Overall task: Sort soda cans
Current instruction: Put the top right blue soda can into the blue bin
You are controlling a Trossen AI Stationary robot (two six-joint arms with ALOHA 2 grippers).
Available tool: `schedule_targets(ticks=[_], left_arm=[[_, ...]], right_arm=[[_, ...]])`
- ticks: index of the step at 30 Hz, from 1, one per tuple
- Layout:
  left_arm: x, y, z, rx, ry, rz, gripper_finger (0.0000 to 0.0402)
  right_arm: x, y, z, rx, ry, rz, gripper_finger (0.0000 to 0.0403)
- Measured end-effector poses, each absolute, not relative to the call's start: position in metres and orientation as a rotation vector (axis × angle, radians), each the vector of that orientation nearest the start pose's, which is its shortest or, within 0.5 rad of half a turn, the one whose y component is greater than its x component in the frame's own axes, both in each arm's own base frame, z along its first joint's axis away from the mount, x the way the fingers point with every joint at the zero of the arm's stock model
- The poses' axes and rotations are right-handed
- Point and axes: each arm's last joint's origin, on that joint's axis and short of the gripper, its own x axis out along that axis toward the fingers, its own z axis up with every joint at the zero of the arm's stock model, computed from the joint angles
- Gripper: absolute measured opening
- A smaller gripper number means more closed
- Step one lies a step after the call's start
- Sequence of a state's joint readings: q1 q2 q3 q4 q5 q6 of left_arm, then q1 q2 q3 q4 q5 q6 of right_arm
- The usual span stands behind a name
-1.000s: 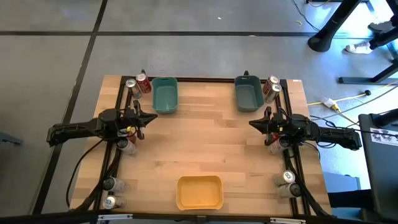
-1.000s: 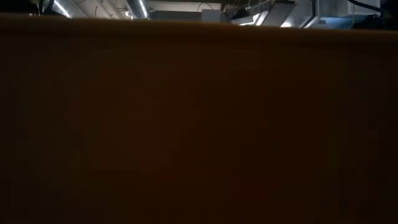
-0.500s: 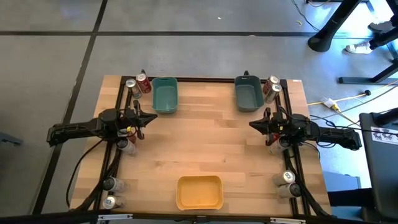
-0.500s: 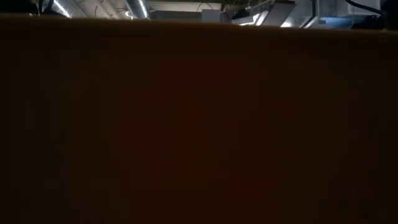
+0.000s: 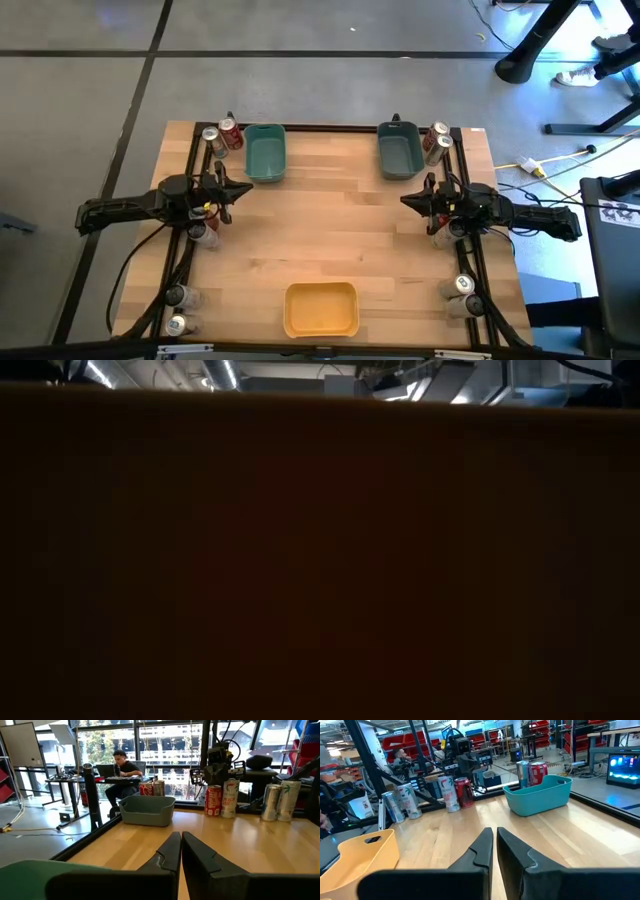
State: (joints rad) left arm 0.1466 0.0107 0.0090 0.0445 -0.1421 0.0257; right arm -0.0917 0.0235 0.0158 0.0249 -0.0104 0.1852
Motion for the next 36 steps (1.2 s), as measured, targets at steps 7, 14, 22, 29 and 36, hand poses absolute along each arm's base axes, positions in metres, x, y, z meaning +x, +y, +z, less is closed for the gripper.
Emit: schedule_targets(ticks=[7,14,22,29,36], left_arm=[[0.095,0.018,0.175,-0.113,-0.107,0.283,0.0008],[0.094,0.019,0.183,-0.123,-0.198,0.297,0.0008],[0.093,0.021,0.184,-0.115,-0.216,0.375,0.0008],[0.092,0.022,0.188,-0.017,-0.233,0.446,0.0008],[0.090,0.026,0.190,0.024,-0.244,0.496,0.0008]], right_arm=[[0.095,-0.011,0.184,0.204,-0.078,-0.163,0.0026],[0.079,-0.018,0.225,0.115,-0.120,-0.468,0.0026],[0.073,-0.027,0.266,0.020,0.030,-0.851,0.0026],[0.087,-0.031,0.291,-0.065,0.178,-1.001,0.0026],[0.102,-0.043,0.314,-0.113,0.326,-1.124,0.0026]])
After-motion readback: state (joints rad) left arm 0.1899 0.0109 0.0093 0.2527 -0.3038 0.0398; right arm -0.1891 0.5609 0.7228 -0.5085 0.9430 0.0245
